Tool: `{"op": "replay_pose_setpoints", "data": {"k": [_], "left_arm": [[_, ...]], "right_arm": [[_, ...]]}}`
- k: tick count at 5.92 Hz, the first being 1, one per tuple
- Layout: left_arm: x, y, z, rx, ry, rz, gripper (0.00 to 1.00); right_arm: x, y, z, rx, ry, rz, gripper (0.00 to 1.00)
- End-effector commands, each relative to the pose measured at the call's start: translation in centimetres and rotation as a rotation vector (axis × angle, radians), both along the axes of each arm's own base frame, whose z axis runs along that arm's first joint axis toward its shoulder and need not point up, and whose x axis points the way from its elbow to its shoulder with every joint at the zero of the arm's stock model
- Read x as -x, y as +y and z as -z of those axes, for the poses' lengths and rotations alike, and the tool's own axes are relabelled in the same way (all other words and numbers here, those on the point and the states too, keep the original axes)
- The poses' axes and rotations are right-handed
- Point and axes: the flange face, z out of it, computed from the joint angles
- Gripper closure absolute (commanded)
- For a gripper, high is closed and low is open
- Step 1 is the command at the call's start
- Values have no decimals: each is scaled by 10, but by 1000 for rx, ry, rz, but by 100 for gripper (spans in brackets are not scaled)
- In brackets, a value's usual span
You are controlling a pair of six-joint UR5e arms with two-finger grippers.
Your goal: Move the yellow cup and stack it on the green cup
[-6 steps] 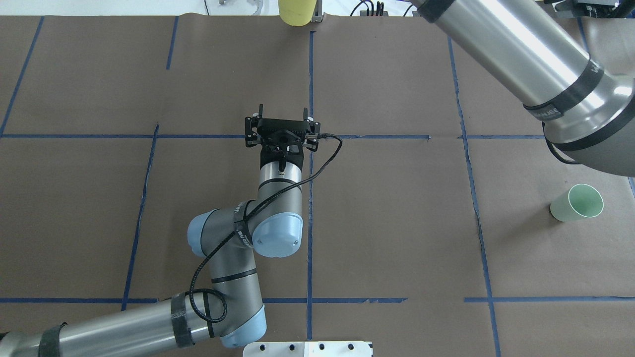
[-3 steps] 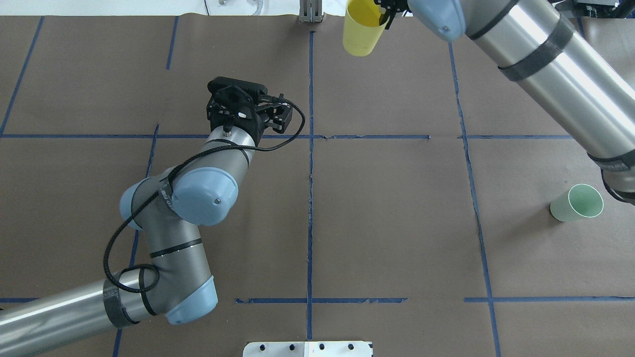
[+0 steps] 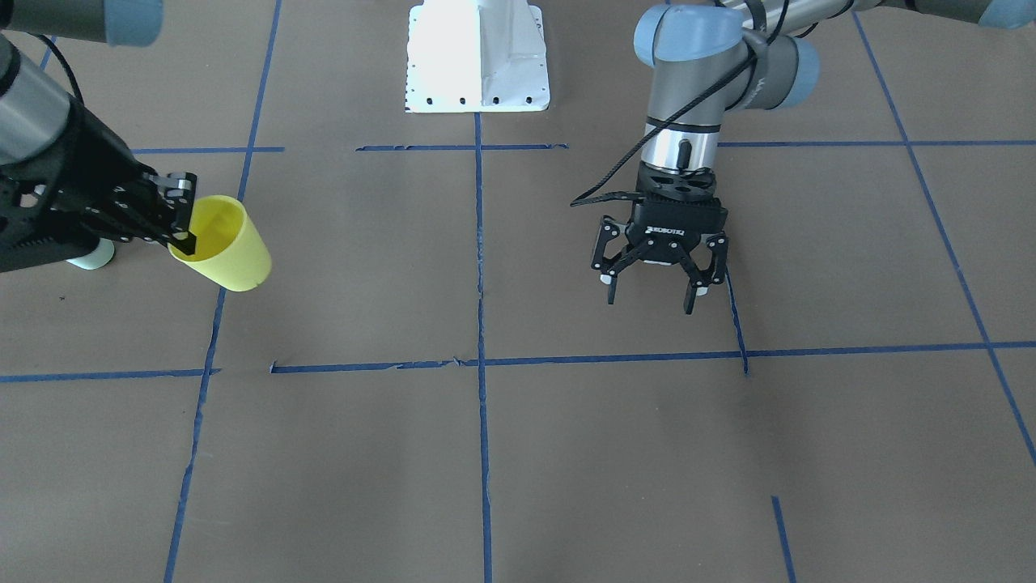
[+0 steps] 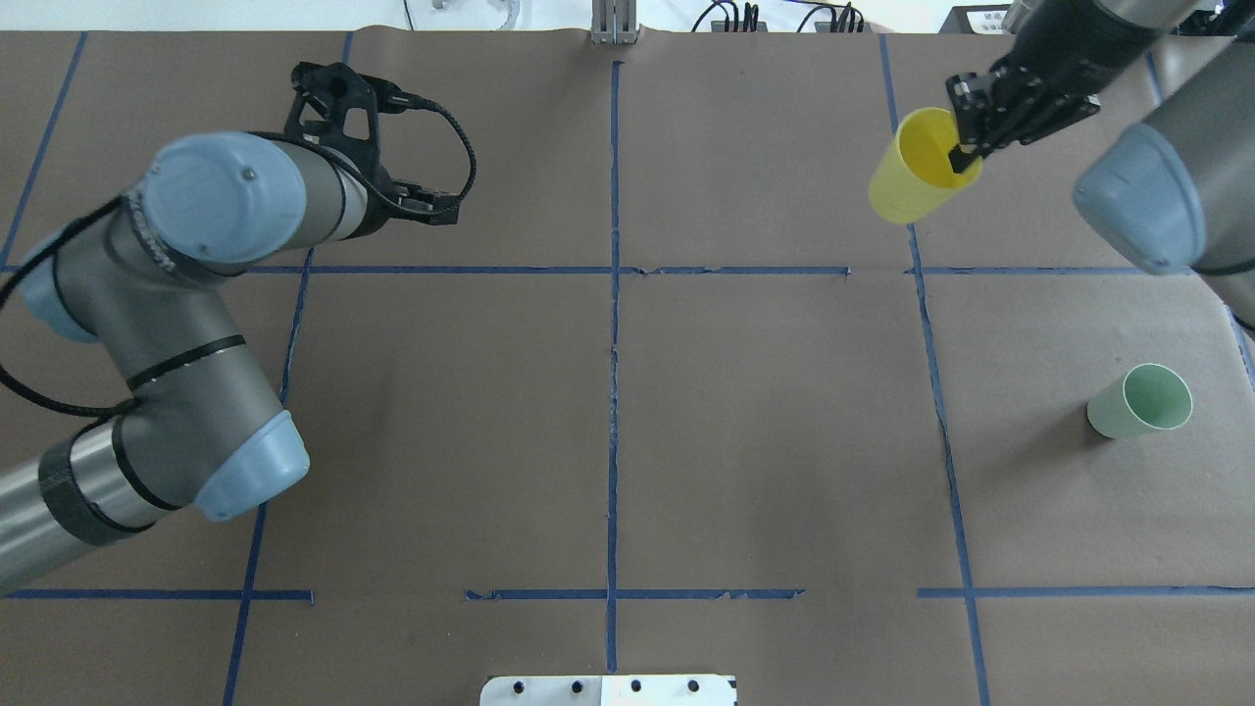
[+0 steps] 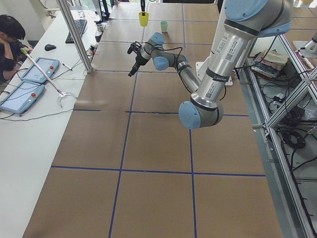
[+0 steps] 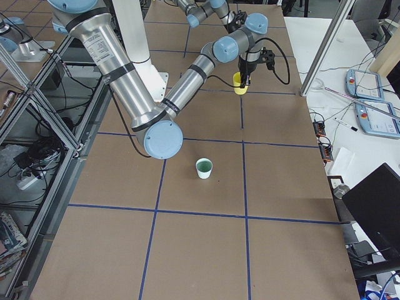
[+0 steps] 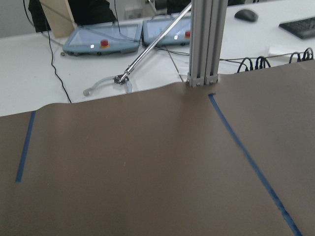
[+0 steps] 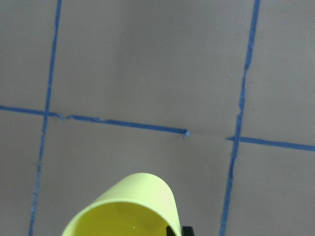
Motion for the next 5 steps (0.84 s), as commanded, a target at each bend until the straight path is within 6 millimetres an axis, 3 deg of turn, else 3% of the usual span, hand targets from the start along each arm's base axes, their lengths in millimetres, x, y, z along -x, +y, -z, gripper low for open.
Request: {"op": "replay_pose_setpoints", "data": {"k": [1, 2, 3, 5], "left_arm": [[41, 17, -11, 181, -67, -81, 0], [42, 18, -10, 180, -63, -79, 0], [40, 20, -10, 226, -29, -58, 0], [36, 22, -10, 253, -11, -40, 0]], "right_arm": [[-47, 68, -99, -53, 127, 62, 100], [-65, 104, -172, -89, 147, 115, 100], [-75, 126, -221, -126, 123, 112, 100], [-79, 134, -252, -81, 144, 121, 100]]}}
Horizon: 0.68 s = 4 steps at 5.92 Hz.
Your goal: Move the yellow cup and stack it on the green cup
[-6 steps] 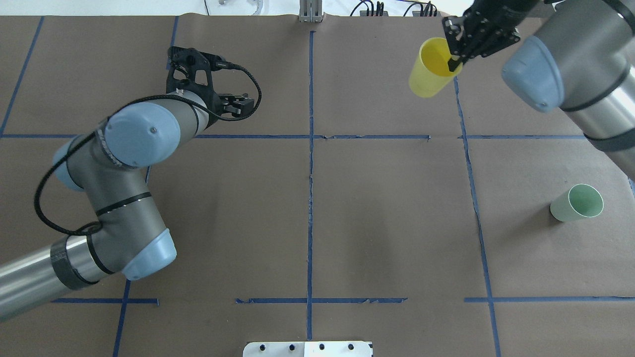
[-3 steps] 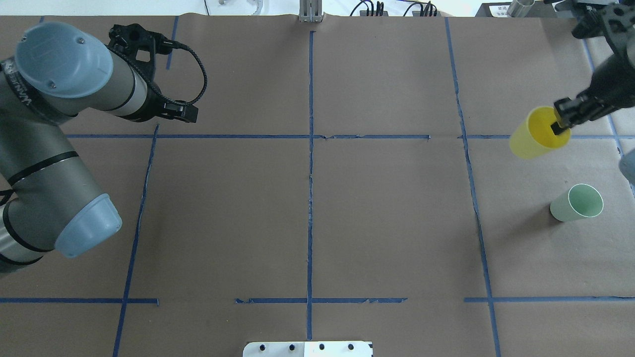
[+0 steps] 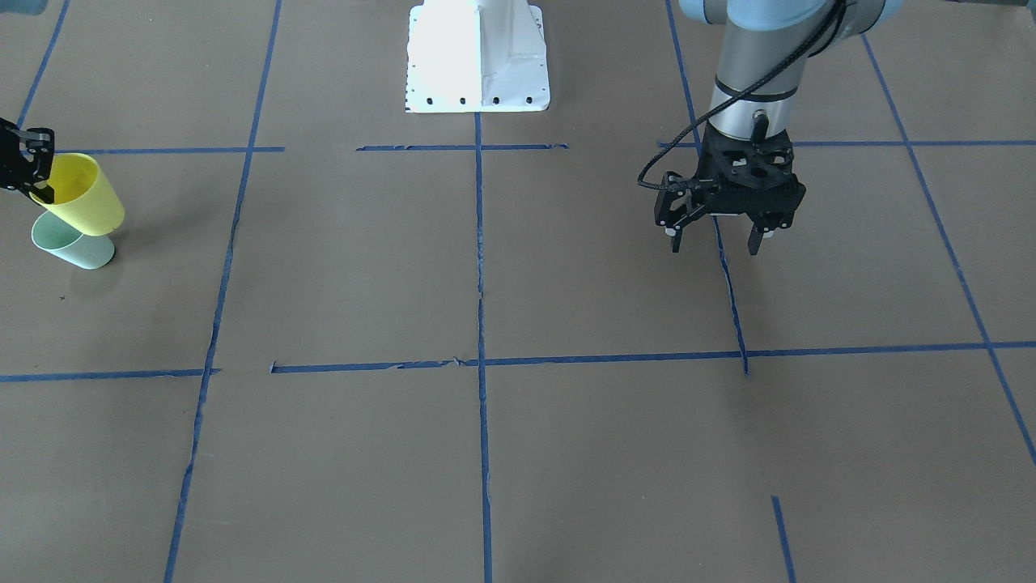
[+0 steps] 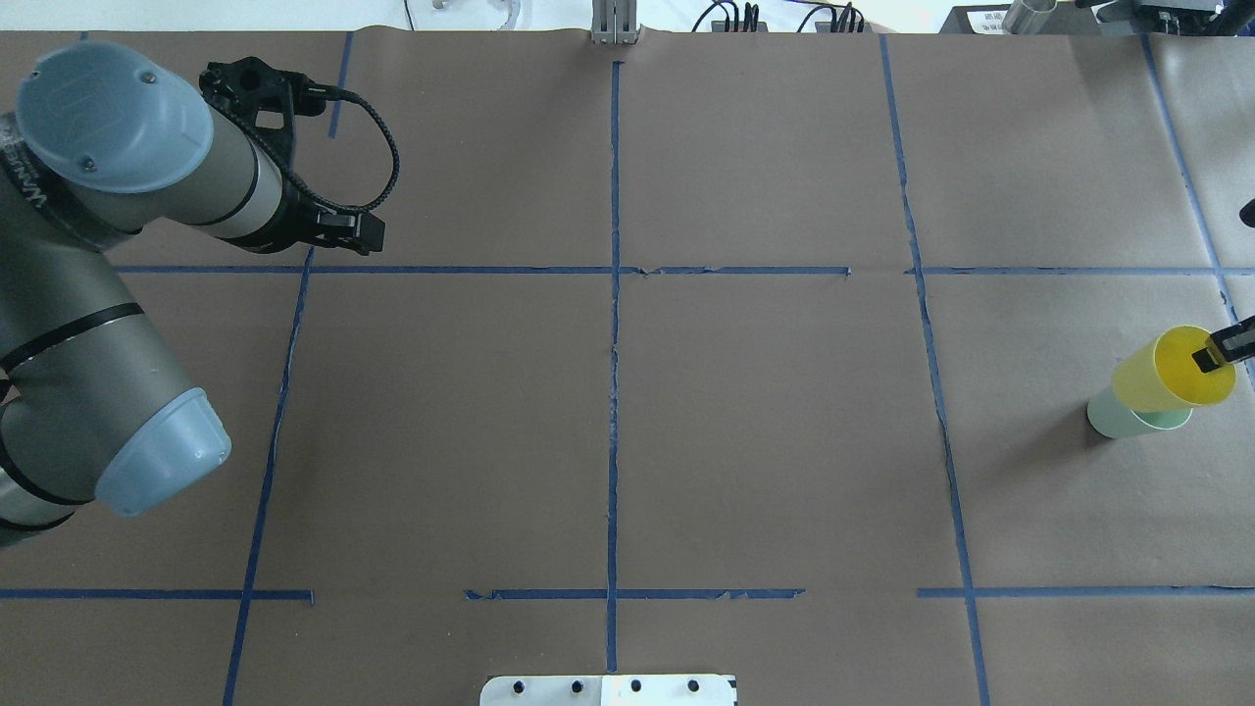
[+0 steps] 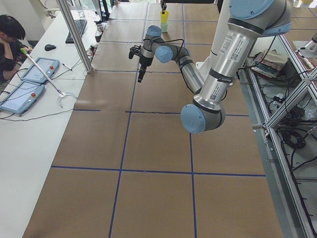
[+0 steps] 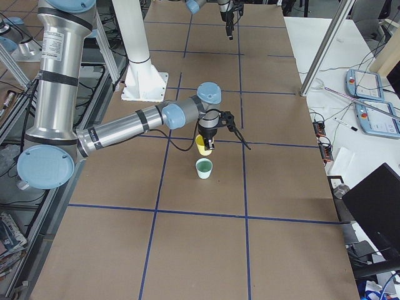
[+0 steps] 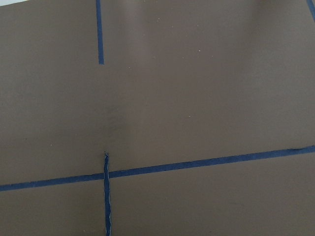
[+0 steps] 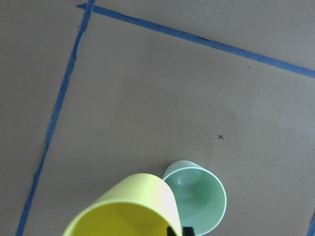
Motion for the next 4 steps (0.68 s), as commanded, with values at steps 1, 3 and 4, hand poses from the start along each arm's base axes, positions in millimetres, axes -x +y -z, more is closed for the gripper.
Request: {"op": "replay_pose_setpoints", "data": {"k": [1, 3, 4], "left_arm": [[-1, 1, 1, 8, 8, 6, 0], [1, 3, 6, 4, 17, 9, 0], [3, 4, 7, 2, 21, 11, 0]], "right_arm": [[0, 2, -26, 27, 16, 9, 100], [1, -4, -33, 38, 23, 7, 100], [1, -5, -39, 40, 30, 6, 100]]}}
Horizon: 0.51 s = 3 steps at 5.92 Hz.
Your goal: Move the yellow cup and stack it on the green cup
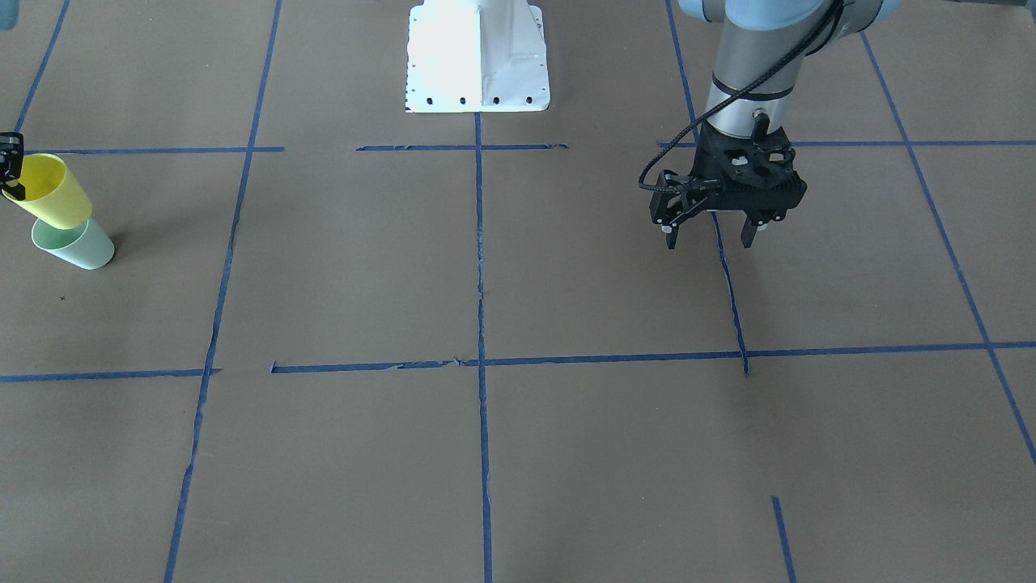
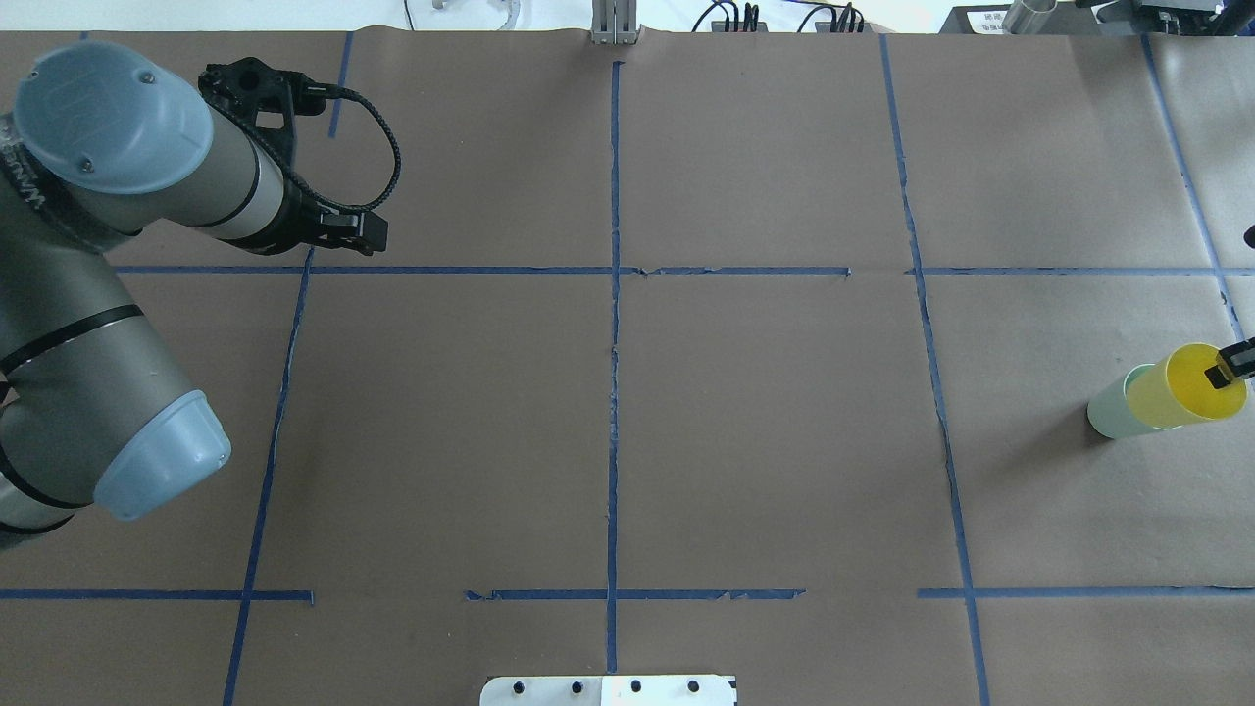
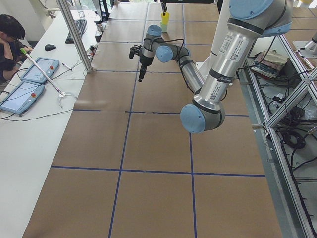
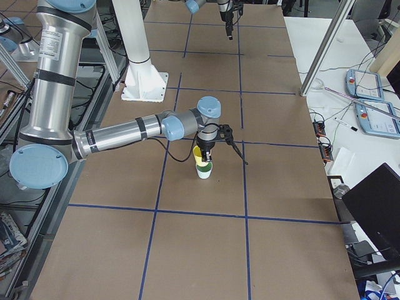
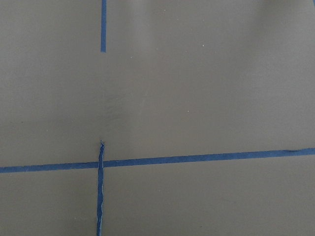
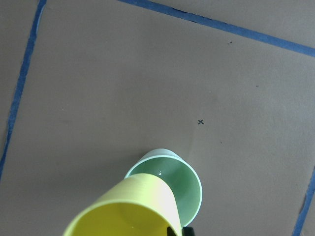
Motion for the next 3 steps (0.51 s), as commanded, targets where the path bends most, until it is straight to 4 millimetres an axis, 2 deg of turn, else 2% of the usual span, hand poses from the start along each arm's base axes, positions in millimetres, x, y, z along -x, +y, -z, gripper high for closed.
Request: {"op": "replay_pose_setpoints", "data": {"k": [1, 2, 3], "left_arm": [[3, 3, 4, -3, 6, 2, 0], [3, 3, 4, -2, 7, 3, 0], [4, 4, 6, -7, 10, 2, 0]], "right_arm": [[0, -2, -6, 3, 8, -1, 100], [0, -2, -6, 3, 11, -2, 100], [0, -2, -7, 9, 13, -2, 95]]}}
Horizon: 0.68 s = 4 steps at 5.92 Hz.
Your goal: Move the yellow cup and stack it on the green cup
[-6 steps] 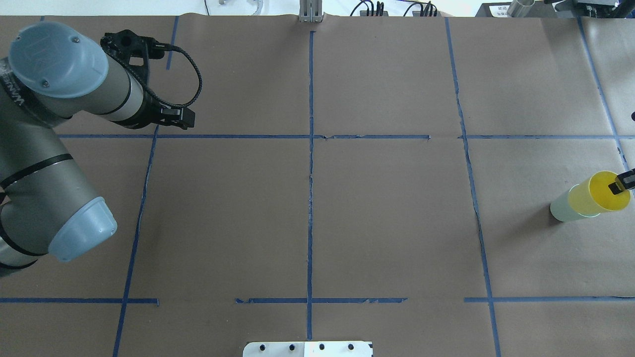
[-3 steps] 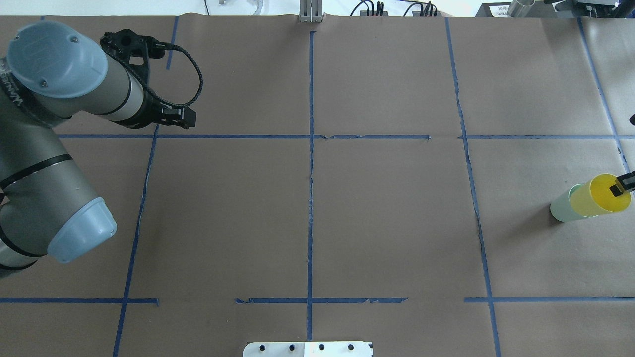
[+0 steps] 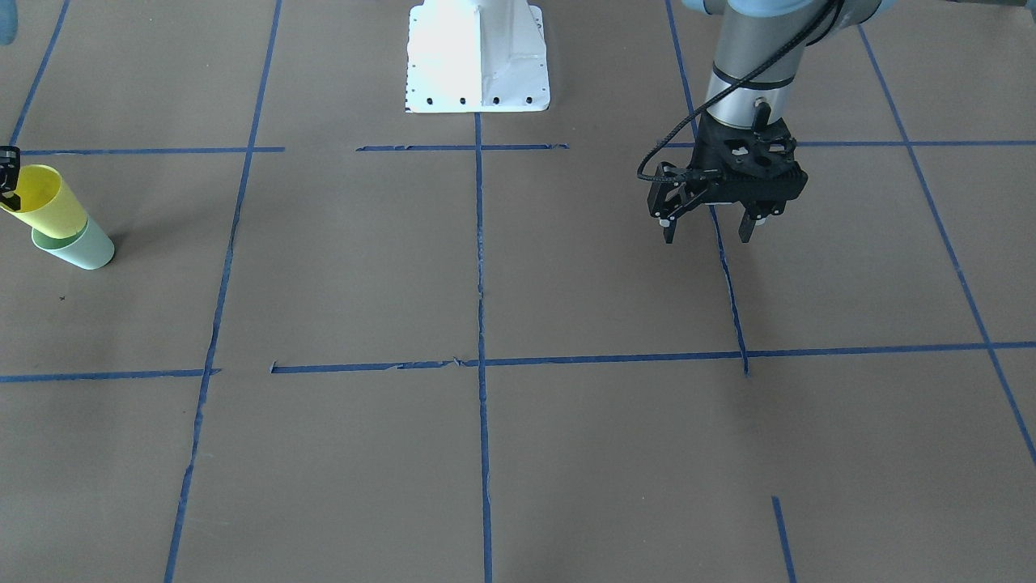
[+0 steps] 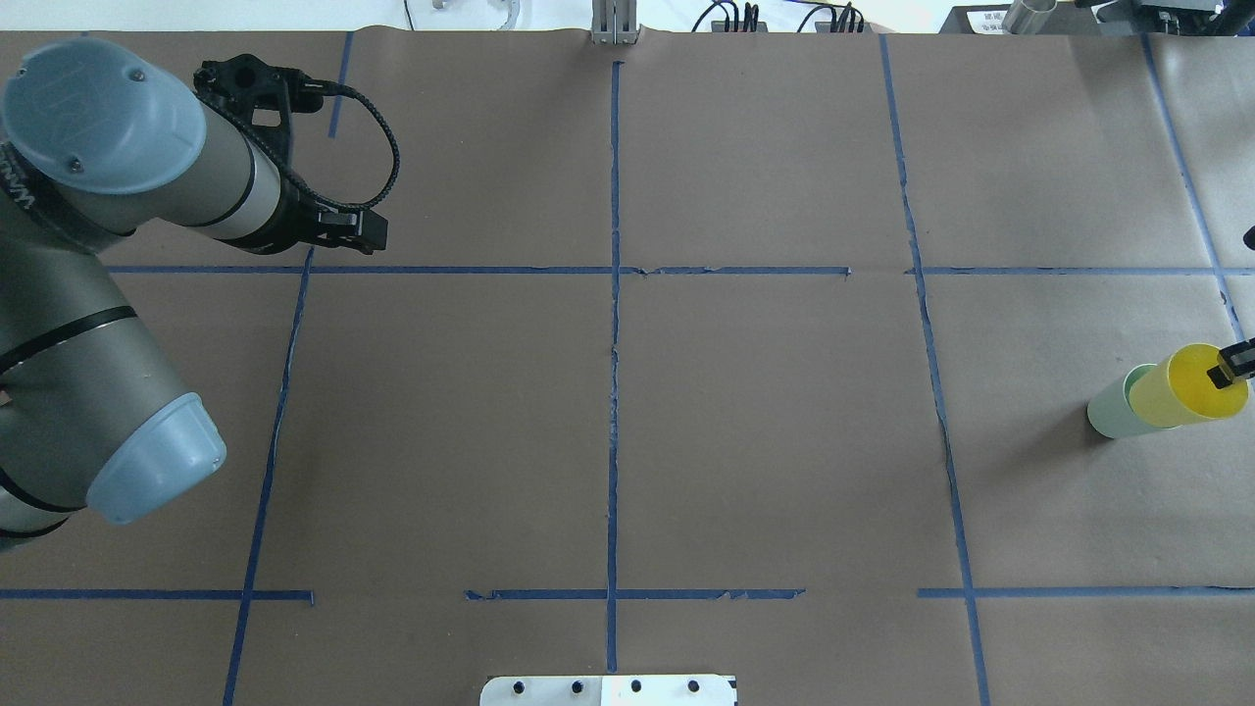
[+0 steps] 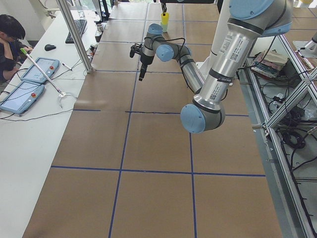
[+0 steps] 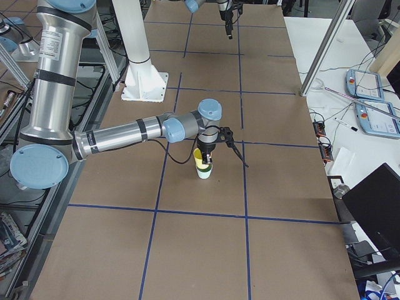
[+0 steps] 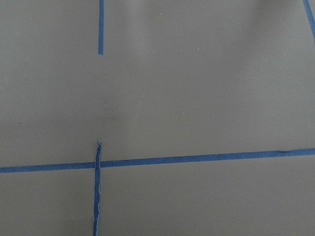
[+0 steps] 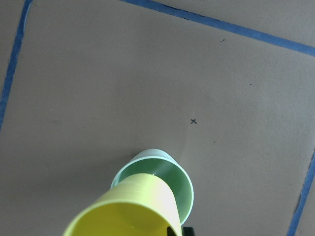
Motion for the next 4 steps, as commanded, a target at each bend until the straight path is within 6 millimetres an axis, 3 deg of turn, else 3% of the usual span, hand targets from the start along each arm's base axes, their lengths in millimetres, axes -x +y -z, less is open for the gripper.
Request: {"op": "replay_pose_setpoints", "data": {"k": [1, 4], "left_arm": [[1, 1, 2, -3, 2, -1, 0], [0, 3, 0, 0, 4, -23, 0]], "right_arm": [[-1, -1, -6, 12, 5, -5, 1], [-5, 0, -13, 25, 9, -12, 0]]}}
